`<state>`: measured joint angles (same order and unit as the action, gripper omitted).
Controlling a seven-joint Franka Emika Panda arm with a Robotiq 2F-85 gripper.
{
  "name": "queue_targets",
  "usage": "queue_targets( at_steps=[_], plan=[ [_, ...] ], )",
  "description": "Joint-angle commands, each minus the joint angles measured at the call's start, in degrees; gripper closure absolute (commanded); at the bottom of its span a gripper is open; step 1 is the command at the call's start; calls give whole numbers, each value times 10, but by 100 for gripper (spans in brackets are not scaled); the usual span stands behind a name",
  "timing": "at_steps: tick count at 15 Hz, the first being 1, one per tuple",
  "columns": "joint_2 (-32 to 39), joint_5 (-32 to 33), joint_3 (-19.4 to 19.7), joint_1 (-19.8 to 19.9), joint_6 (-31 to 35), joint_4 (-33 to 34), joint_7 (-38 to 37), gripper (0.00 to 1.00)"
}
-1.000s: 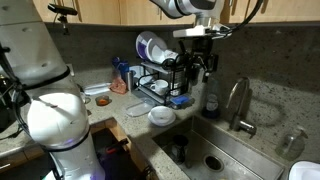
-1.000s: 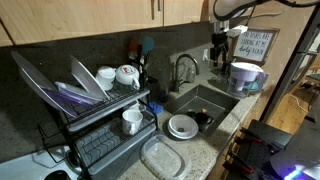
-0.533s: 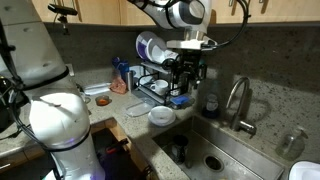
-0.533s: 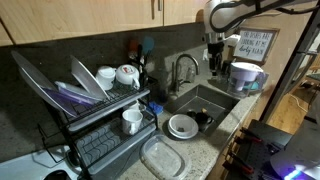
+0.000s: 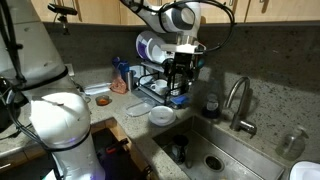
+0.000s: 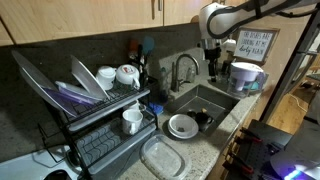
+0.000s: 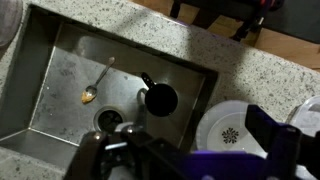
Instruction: Move one white bowl to the right then put the remaining bowl in the clear bowl,take it out and put the bowl on the right inside the clear bowl
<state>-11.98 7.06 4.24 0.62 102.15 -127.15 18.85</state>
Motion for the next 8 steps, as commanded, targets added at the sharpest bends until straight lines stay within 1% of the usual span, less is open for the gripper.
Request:
queue_targets(
  at_steps=[1,5,8],
  plan=[
    [0,0,-2,2,-1,1,0,0],
    [3,-7,-1,0,5,-3,6,0],
    [4,-29,-4,-8,32,-27,18,0]
  ],
)
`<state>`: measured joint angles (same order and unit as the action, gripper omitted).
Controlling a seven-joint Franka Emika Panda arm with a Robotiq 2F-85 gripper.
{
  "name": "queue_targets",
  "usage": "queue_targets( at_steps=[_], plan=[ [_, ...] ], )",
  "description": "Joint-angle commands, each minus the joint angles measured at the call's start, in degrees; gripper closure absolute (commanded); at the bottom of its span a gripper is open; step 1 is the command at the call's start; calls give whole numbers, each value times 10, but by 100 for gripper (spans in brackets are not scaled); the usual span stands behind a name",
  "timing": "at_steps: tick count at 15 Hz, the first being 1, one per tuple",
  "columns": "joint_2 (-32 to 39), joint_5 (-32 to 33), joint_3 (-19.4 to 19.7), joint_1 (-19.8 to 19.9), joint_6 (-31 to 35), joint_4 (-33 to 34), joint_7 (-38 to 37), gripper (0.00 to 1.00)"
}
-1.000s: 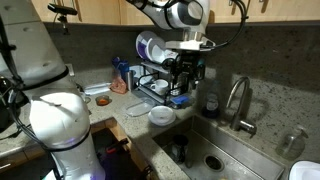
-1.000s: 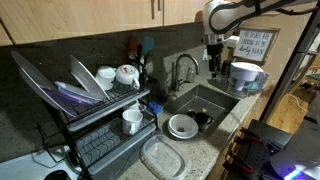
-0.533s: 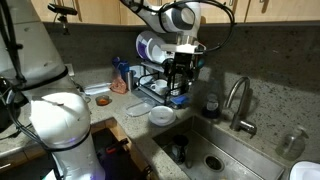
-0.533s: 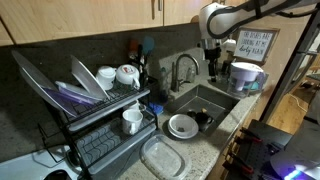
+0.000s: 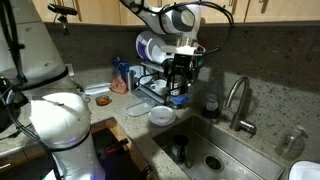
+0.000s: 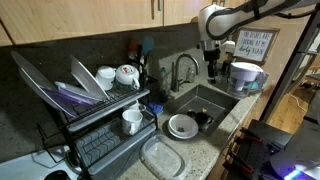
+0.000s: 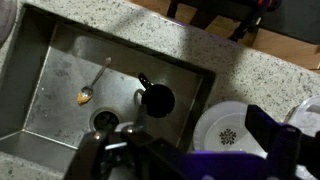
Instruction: Move one white bowl to the right then put the remaining bowl in the clear bowl,take it out and put the bowl on the right inside the clear bowl
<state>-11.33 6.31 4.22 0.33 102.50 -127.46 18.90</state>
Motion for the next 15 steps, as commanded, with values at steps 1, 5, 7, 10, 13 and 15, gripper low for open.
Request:
queue_targets(
  at_steps=[1,5,7,10,13,15],
  plan=[
    [-2,-29,-5,-8,35,-32,21,0],
    [-16,-53,-14,-22,79,-83,48,0],
    [-21,-59,-20,-31,109,-112,57,0],
    [-23,-66,-31,-45,150,-149,68,0],
    [-17,-74,-46,-63,175,-176,73,0],
    [-11,-64,-58,-72,173,-182,54,0]
  ],
)
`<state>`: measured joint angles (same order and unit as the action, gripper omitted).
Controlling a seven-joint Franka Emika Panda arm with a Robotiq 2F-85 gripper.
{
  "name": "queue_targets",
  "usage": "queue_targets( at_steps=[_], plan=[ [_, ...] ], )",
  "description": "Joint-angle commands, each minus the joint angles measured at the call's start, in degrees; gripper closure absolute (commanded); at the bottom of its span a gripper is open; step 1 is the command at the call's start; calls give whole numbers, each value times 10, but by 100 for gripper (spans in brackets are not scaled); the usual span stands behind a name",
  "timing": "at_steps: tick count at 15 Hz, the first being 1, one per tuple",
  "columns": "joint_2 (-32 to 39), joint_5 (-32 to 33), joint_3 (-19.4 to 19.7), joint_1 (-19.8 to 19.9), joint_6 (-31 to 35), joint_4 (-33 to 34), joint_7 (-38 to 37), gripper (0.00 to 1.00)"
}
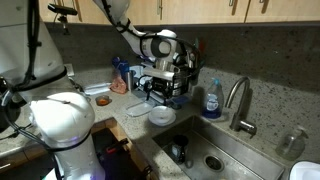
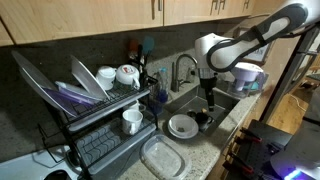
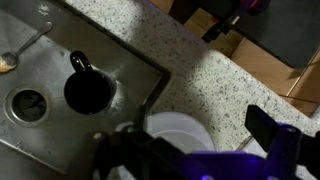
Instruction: Move one white bowl to the right then put the remaining bowl in the clear bowl,take it out and put the bowl on the right inside the clear bowl
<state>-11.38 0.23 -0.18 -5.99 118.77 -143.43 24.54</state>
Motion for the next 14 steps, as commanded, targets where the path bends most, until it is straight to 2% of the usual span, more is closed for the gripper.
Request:
queue_targets(
  at_steps=[1,8,14],
  plan=[
    [0,-1,-8,-2,-1,-5,0,0],
    [2,5,-11,-4,7,-10,10,0],
    [29,108,-50,-31,38,-6,60,0]
  ],
)
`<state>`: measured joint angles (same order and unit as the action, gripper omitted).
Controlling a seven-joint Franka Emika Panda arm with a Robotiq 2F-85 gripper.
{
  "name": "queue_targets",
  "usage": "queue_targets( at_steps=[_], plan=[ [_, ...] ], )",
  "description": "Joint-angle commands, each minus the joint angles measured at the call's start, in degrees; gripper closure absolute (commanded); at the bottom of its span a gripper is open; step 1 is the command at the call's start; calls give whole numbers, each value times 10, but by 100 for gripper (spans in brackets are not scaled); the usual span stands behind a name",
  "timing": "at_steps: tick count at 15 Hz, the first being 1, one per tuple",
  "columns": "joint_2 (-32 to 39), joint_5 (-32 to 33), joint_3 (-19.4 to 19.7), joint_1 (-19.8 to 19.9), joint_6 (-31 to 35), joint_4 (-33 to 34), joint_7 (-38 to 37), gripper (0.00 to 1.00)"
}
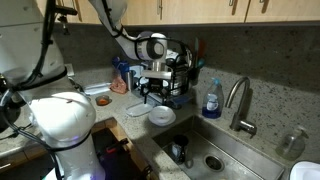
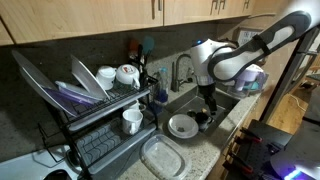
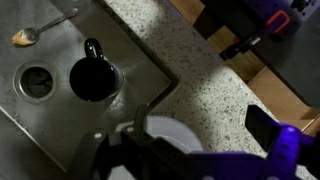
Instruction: Move one white bowl to the right then put the remaining bowl in the clear bowl,take it out and put the bowl on the right inside the clear bowl
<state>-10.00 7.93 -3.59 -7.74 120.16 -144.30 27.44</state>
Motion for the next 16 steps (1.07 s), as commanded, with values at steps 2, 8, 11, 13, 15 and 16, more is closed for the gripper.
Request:
queue_targets(
  at_steps=[2,8,11,13,15,16],
  plan=[
    [33,44,-27,-25,51,6,58,0],
    [89,24,-33,-32,165,17,230,0],
    [125,-6,-32,-21,196,30,318,0],
    [151,-25,-35,-12,199,43,358,0],
    [174,-44,-39,-2,191,59,390,0],
    [182,-52,-41,2,188,64,400,0]
  ],
)
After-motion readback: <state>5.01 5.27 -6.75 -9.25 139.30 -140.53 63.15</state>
